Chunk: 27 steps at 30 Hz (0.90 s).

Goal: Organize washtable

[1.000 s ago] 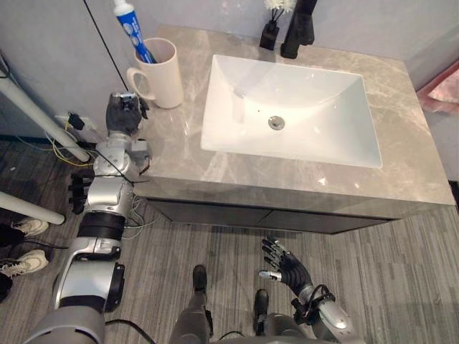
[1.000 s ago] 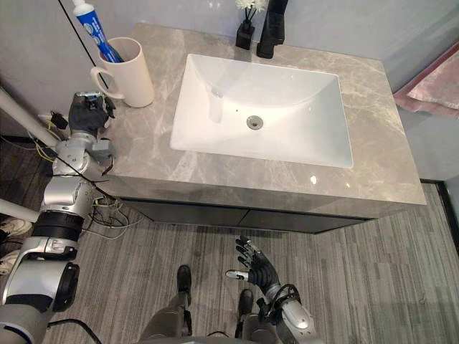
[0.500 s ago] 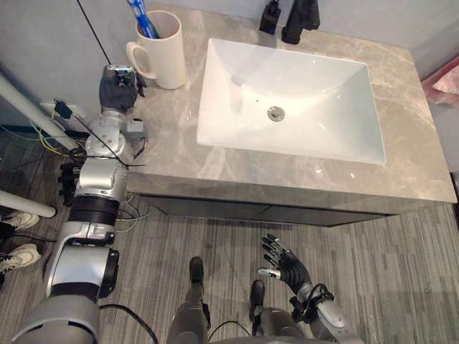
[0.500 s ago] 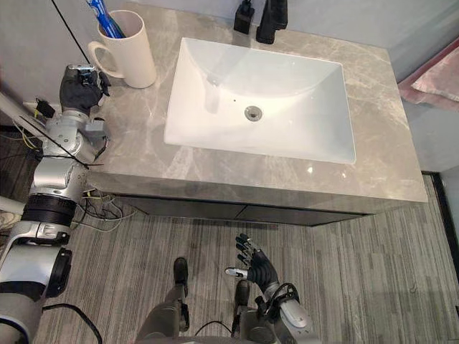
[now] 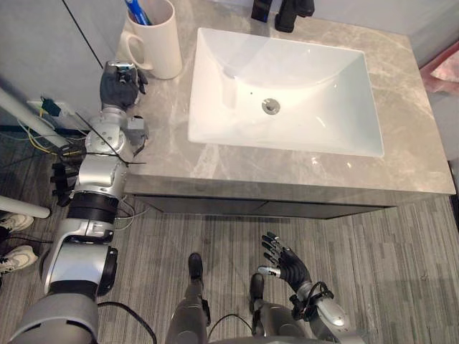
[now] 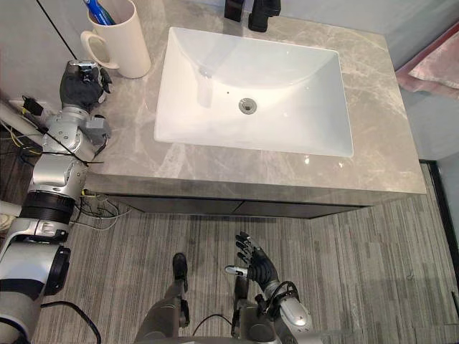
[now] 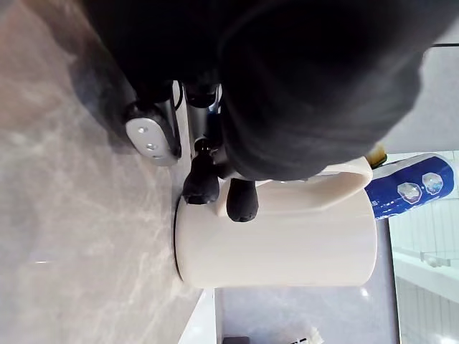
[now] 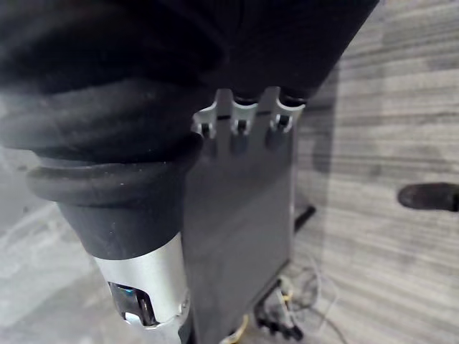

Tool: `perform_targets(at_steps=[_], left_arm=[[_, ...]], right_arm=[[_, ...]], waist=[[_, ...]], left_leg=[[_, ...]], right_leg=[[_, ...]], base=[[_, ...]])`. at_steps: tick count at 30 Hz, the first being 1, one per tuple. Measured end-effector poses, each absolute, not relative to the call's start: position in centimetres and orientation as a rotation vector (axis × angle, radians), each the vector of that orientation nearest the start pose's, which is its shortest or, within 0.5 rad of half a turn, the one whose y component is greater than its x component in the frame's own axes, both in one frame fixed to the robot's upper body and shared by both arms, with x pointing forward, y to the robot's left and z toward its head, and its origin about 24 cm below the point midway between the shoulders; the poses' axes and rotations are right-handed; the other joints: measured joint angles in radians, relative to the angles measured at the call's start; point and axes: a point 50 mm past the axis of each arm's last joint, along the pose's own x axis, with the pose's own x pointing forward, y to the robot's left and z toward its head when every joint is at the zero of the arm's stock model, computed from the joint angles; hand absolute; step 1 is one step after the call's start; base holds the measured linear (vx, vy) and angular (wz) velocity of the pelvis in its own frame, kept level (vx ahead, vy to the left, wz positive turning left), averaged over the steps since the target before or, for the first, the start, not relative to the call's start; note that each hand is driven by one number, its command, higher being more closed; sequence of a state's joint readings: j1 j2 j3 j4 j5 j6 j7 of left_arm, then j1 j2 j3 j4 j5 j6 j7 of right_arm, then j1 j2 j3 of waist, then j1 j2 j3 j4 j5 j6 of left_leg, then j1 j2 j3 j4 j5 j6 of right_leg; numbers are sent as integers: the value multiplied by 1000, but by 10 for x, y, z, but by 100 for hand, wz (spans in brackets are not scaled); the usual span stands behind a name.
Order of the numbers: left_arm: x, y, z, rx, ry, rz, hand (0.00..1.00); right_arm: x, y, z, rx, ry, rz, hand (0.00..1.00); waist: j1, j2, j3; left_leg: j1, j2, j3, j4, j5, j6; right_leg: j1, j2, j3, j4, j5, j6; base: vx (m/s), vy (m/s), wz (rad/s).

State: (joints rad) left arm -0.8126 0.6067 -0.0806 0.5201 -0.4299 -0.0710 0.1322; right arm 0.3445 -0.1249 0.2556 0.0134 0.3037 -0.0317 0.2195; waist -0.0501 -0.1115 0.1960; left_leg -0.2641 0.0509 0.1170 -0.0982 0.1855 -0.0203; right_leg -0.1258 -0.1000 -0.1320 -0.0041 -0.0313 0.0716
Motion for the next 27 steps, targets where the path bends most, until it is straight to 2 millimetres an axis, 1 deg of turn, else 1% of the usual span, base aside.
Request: perform_targets(at_steps=[2,5,8,12,14,16,18,23,27], left_arm=[[371,242,221,131,-386,146,100],[363,230,200,129,-361,81,100],[360,223,189,130,-338,38,100],[358,214,175,122,-313,-1,100],[357,208,167,124,-293,-15,100],[356,206,160,121,-282,-20,100],[356,202,157,117,-274,-35,100],[356,196,155,108,-273,-54,100],[359,191,155,140,-271,-70,100]], right_arm=[[164,-120,-29,258,330,336,0],[163,-120,-29,258,332,337,0],[165,-120,-28,253,326,340,0],[164,-120,-29,250,332,341,0],[164,-120,-29,251,333,341,0],[164,-120,-29,251,335,339,0],[164,-121,-29,249,335,338,0],[163,-122,-30,234,338,335,0],[163,-122,-30,235,337,332,0]], waist=[[1,0,0],[2,1,0],[6,4,-1],[8,23,-10],[8,38,-18],[7,47,-25],[7,51,-28],[5,51,-30],[5,51,-31]], left_leg=[[1,2,-3,-4,0,0],[16,-1,-6,-4,0,0],[32,-2,-11,-4,-1,0],[32,-2,-20,-4,-4,-5],[33,-2,-23,-4,-4,-5],[34,-2,-24,-4,-4,-5],[35,-1,-24,-4,-4,-5],[35,-1,-22,-4,-4,-5],[35,-2,-21,-4,-4,-5]], right_leg=[[1,-1,-1,2,0,0],[18,-5,-4,2,-1,1],[36,-6,-9,3,-3,3],[39,-7,-17,8,-4,5],[40,-7,-21,12,-5,7],[40,-7,-22,17,-7,9],[40,-8,-22,19,-7,9],[40,-8,-22,19,-8,10],[37,-8,-22,19,-8,11]], base=[[-44,12,0],[-2,12,3],[-11,8,5],[-24,13,6],[-15,12,6],[0,0,0],[0,0,0],[0,0,0],[0,0,0]])
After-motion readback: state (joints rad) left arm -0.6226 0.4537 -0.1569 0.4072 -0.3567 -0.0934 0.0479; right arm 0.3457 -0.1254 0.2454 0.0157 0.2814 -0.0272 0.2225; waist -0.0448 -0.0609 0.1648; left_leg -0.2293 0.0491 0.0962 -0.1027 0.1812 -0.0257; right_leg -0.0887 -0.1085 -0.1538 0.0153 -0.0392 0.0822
